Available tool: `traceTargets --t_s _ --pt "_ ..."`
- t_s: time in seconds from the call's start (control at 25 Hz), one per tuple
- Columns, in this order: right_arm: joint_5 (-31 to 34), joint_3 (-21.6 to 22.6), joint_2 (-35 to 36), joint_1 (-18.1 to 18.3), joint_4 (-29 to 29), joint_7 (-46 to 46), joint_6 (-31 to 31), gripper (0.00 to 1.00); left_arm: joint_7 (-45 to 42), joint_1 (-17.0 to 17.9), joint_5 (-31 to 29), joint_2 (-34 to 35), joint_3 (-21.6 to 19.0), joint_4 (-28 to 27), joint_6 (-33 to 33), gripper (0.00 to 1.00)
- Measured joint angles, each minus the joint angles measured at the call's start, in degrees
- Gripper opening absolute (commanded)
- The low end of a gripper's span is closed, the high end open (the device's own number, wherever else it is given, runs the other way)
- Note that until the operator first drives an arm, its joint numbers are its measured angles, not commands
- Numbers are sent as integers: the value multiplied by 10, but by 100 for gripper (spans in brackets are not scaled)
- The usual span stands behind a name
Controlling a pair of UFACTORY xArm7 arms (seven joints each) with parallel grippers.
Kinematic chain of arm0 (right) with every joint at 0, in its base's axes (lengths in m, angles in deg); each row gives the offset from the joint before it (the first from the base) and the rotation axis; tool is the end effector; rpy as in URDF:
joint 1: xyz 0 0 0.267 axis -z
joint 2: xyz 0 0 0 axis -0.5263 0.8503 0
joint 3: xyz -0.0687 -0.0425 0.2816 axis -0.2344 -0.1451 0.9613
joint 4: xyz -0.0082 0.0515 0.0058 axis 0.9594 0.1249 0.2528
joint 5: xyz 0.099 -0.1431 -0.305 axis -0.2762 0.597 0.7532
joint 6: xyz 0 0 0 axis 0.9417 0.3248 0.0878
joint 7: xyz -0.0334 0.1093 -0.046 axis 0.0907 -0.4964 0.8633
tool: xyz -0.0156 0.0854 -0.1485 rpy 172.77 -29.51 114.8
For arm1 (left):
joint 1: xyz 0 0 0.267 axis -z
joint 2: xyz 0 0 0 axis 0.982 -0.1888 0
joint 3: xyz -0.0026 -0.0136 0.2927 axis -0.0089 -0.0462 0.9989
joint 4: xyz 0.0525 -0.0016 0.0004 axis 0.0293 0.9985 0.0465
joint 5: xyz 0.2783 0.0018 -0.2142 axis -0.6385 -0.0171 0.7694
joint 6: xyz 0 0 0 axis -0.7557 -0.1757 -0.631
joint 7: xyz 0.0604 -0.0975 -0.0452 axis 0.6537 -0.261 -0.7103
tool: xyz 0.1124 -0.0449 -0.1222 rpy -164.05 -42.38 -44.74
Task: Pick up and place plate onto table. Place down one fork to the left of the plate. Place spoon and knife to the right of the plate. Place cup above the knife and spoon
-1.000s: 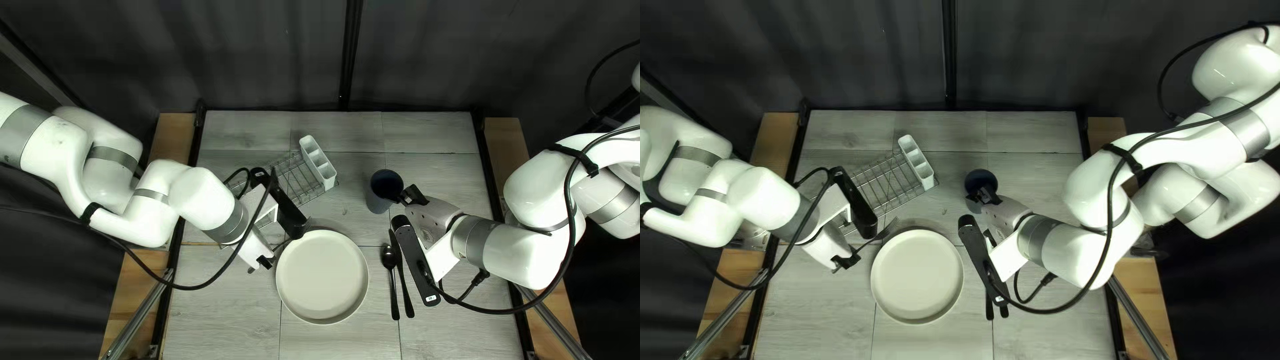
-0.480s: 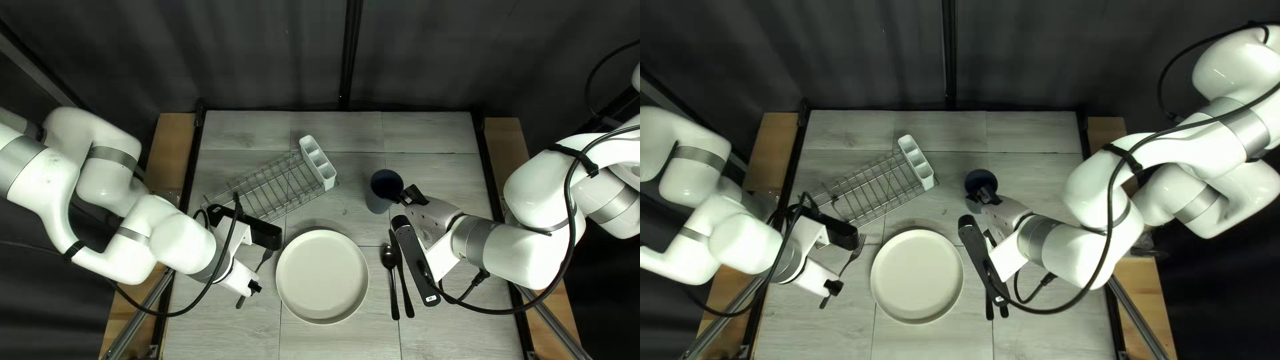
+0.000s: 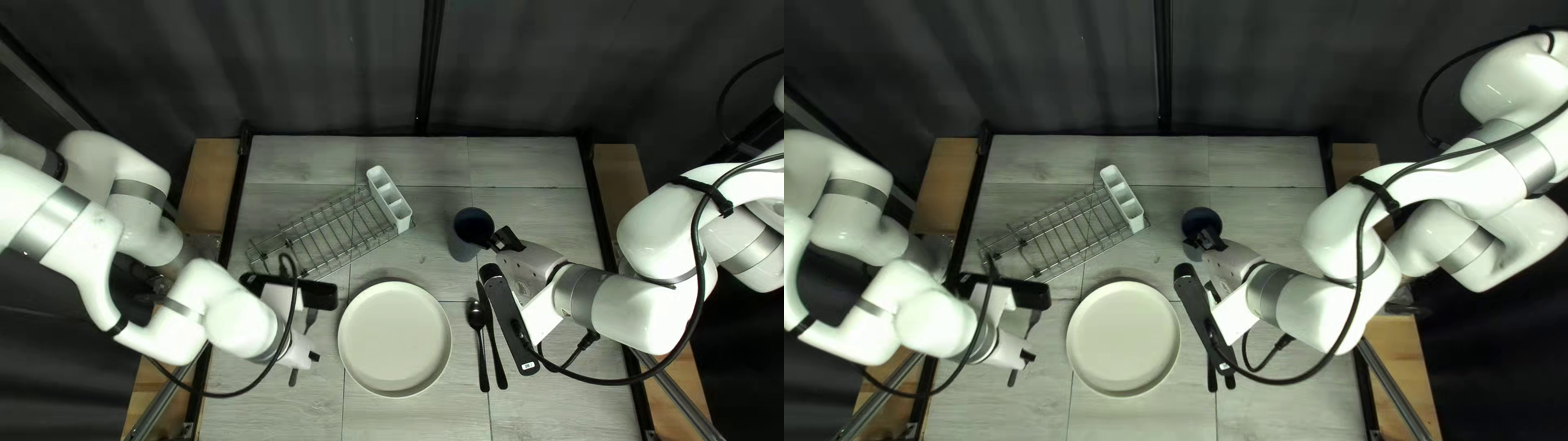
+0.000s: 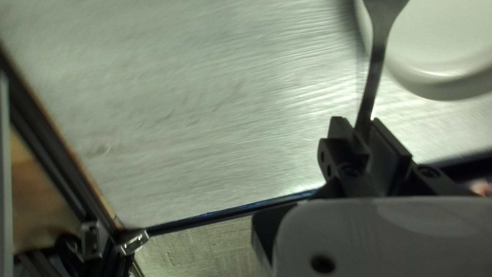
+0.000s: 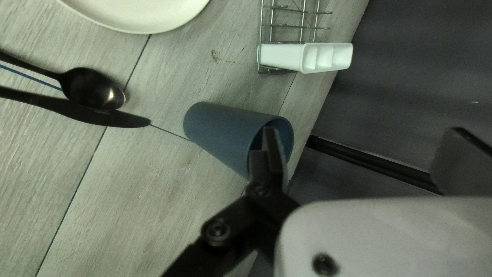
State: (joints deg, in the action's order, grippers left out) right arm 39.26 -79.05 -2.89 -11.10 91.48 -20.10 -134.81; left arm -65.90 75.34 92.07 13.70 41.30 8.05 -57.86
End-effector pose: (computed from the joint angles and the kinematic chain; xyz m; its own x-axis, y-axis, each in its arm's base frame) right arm 0.4437 0.0673 0.2821 0.7633 0.6404 0.0849 0.4144 -0.5862 0.6961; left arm 0.3032 -0.2125 0.1057 0.0158 0.9995 -0.0280 0.9985 -0.0143 0.0525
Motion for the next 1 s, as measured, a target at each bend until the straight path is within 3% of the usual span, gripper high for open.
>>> traceTargets --t_s 0.36,1.0 --pt "0 0 0 0 0 0 0 100 -127 -38 -104 -120 -38 -2 70 0" --pt "0 0 0 0 0 0 0 100 -79 -68 -155 -202 -11 -2 147 0"
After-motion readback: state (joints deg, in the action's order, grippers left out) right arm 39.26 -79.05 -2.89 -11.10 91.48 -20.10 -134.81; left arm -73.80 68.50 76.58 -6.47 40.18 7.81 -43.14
